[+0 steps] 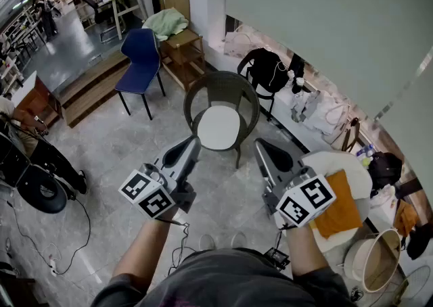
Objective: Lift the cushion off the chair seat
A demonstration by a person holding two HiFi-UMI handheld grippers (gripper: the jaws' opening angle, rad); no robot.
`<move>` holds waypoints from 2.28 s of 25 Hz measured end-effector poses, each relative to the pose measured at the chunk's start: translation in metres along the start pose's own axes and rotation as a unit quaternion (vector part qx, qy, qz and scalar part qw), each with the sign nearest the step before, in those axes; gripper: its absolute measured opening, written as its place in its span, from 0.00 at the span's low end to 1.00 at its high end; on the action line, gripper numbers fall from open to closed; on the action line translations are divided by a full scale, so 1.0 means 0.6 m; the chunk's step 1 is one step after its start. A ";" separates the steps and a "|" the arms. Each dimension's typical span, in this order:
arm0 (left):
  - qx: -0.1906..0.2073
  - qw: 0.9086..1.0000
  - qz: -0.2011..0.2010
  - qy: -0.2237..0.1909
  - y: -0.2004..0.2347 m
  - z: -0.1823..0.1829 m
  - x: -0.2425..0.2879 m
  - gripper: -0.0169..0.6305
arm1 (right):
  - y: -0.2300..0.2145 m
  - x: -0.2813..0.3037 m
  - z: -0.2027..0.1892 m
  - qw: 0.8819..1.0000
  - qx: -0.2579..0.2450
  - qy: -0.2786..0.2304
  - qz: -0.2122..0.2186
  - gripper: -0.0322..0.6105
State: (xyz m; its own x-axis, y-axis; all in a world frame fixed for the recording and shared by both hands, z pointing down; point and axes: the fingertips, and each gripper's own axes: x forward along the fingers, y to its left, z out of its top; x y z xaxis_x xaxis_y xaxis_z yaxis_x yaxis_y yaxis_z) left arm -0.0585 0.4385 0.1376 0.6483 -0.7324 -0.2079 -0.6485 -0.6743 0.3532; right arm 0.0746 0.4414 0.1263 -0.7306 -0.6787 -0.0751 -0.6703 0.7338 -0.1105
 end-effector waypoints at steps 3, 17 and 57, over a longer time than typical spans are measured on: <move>0.000 1.000 -0.001 0.002 -0.004 -0.002 0.008 0.04 | -0.006 -0.001 0.003 1.000 0.000 0.002 0.001 0.06; 0.010 1.000 0.011 0.002 -0.017 0.001 0.017 0.04 | -0.034 -0.016 0.005 1.000 0.012 0.001 -0.008 0.06; 0.026 0.998 0.051 -0.010 -0.025 -0.059 0.146 0.04 | -0.179 -0.046 -0.004 0.999 0.014 0.003 0.031 0.06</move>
State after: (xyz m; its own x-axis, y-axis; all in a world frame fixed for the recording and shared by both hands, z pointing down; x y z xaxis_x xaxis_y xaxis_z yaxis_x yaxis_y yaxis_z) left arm 0.0222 0.3881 0.1466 0.5707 -0.7984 -0.1921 -0.7301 -0.6004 0.3263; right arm 0.1662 0.3813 0.1426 -0.7711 -0.6321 -0.0763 -0.6204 0.7729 -0.1331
